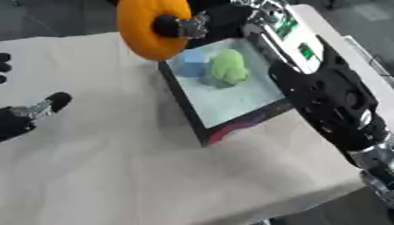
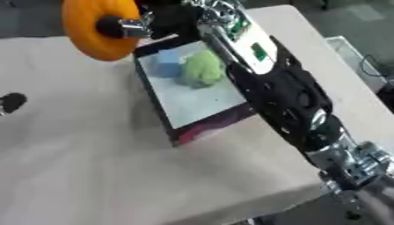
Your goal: Pick up the objects with one hand, pass them to the other hand, and then place them into the box on the other side of the table.
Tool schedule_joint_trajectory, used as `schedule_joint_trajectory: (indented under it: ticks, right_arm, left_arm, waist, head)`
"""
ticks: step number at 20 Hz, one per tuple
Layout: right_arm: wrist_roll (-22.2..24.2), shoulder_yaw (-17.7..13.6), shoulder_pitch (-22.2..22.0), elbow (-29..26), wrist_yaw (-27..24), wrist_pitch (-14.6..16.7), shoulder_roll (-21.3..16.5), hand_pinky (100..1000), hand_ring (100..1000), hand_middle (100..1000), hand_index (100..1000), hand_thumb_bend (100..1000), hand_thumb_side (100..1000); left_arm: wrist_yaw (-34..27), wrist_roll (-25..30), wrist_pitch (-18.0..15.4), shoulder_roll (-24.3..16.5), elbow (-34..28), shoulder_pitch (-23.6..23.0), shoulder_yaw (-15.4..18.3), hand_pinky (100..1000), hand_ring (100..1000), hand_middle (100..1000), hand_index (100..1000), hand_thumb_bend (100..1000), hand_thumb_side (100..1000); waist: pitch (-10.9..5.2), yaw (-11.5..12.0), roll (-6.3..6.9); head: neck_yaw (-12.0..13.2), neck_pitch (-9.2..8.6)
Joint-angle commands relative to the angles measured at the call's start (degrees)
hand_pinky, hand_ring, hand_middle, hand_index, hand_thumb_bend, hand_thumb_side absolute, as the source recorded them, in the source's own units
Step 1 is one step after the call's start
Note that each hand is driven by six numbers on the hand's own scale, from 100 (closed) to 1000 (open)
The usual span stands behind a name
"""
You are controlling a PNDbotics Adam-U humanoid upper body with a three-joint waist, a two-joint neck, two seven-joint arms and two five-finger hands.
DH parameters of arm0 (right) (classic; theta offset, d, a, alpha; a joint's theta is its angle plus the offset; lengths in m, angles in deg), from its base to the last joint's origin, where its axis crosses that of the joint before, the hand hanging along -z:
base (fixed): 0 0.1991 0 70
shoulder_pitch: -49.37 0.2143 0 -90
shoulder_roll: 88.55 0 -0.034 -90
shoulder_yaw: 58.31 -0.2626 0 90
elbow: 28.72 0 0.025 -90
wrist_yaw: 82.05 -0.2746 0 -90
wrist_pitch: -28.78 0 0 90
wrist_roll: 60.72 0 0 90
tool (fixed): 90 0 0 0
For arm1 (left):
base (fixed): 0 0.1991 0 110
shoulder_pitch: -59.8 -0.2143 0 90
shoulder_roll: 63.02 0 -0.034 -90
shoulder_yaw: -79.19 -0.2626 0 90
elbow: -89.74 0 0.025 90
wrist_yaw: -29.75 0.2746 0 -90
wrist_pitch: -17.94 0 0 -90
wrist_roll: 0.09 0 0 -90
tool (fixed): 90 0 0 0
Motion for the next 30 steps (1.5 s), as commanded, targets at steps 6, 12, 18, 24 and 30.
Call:
schedule_joint_trajectory:
  ticks: [6, 12, 18, 24, 30]
  right_arm:
    - [-2.4, -2.8, -1.8, 1.5, 4.7, 3.1, -3.0, 898, 805, 595, 524, 427, 248]
    - [-3.9, -4.6, -5.0, 4.5, 9.1, 6.0, -5.0, 896, 805, 600, 528, 427, 250]
    - [-4.7, -5.7, -7.5, 7.7, 13.0, 8.7, -6.6, 898, 807, 607, 535, 429, 250]
    - [-4.7, -6.5, -9.3, 10.6, 16.7, 12.3, -7.6, 901, 815, 630, 561, 426, 214]
    - [-4.4, -7.2, -11.0, 11.3, 19.1, 15.7, -8.2, 936, 935, 861, 799, 354, 100]
  left_arm:
    - [-3.9, -3.5, 0.5, -5.7, -3.0, -0.7, 2.7, 927, 708, 695, 832, 753, 575]
    - [-5.3, -5.1, 1.0, -7.7, -4.1, -1.5, 3.8, 927, 710, 697, 831, 753, 574]
    - [-5.9, -6.3, 1.4, -8.9, -4.8, -2.0, 5.0, 928, 710, 698, 829, 752, 574]
    - [-6.4, -6.8, 1.7, -9.5, -4.9, -2.4, 5.3, 928, 710, 699, 828, 750, 576]
    - [-6.6, -7.2, 1.7, -9.6, -5.0, -2.7, 5.6, 929, 709, 700, 828, 748, 577]
  waist:
    - [-2.18, -0.4, 0.64]
    - [-2.1, -0.6, 0.88]
    - [-2.05, -0.6, 1.1]
    - [-2.02, -0.6, 1.21]
    - [-2.09, -0.6, 1.22]
  head:
    - [-0.4, 0.33]
    - [-0.3, -0.13]
    - [-0.6, -0.3]
    - [-0.7, -0.73]
    - [-1.3, -0.81]
